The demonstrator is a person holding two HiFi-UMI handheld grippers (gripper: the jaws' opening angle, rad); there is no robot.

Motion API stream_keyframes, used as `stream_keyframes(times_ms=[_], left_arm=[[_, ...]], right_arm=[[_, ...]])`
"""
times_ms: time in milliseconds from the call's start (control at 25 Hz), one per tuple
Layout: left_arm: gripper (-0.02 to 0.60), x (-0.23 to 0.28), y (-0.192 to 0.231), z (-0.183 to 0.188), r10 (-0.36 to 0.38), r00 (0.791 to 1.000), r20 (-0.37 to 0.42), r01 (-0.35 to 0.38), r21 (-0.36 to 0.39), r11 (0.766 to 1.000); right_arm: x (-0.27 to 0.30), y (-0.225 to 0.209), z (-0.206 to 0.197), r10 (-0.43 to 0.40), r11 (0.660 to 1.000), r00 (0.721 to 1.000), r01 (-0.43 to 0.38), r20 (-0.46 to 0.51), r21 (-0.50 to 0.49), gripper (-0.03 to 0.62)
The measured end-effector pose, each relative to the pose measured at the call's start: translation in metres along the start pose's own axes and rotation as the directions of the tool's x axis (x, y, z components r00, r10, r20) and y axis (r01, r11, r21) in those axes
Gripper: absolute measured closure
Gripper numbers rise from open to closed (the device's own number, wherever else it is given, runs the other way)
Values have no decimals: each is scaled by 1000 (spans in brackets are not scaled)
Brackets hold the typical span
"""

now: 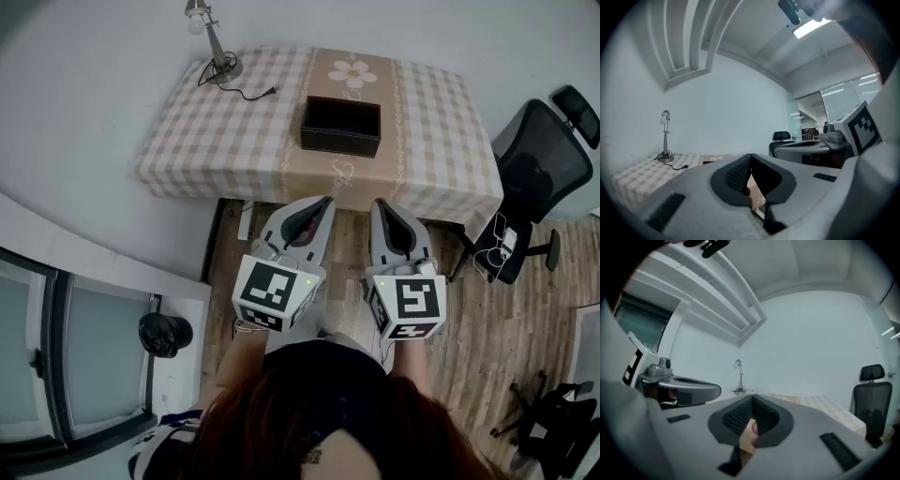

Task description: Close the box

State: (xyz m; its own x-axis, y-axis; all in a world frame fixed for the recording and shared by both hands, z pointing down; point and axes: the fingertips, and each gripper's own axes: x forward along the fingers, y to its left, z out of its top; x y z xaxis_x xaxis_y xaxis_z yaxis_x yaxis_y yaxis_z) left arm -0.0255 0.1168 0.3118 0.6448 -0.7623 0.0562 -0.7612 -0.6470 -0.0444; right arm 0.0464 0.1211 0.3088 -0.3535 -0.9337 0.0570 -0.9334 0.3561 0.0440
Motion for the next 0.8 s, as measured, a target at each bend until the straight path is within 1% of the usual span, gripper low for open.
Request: stream_keyframes(times_ms=[240,440,520,800], left_arm=[[560,0,0,1,-1,1000,7,1,-2,1000],[560,5,5,2,-3,1000,11,3,-5,1000],[560,7,8,2,-4,1000,11,4,-8,1000],[560,20,24,-1,-11,1000,4,11,-11,1000]], right_arm=[[-2,0,0,-12,1000,1000,12,15,-10,577],[1,-5,-2,1,998,1000,-2,20,63,577],[3,-6,0,3,997,1000,-5,28,75,577],[25,-8,0,2,998,1000,-3,20,57,577]])
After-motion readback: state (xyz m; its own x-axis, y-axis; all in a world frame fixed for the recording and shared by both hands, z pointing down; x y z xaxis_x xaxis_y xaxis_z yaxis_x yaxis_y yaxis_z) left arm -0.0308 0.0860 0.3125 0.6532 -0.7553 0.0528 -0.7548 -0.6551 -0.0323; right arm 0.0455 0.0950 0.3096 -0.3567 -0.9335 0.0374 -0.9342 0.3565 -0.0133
